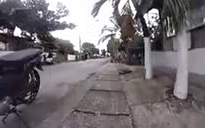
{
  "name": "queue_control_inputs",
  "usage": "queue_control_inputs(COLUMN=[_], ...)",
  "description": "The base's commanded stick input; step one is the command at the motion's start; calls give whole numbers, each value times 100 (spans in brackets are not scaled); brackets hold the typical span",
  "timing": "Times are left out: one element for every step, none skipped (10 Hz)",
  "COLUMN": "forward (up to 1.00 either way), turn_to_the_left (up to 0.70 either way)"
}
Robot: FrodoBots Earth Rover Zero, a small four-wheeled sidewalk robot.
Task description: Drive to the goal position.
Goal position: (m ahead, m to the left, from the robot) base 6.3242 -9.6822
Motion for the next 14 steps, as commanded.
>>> queue_control_inputs(forward=[0,0,0,0,0,0,0,0,0,0,0,0,0,0], turn_to_the_left=[-45,-34,-6,0,0,-24,-45,-45,-45,-45,-40,-25,-9,0])
